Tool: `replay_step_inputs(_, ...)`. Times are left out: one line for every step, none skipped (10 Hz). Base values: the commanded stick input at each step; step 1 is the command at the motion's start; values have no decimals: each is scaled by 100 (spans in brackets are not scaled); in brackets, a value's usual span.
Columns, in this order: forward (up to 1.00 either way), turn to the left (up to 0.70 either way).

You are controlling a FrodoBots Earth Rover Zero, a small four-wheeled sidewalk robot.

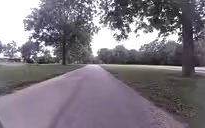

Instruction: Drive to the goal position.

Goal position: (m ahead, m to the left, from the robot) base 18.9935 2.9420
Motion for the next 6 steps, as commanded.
replay_step_inputs(70, 0)
replay_step_inputs(70, 0)
replay_step_inputs(70, 0)
replay_step_inputs(70, 0)
replay_step_inputs(70, 0)
replay_step_inputs(70, 0)
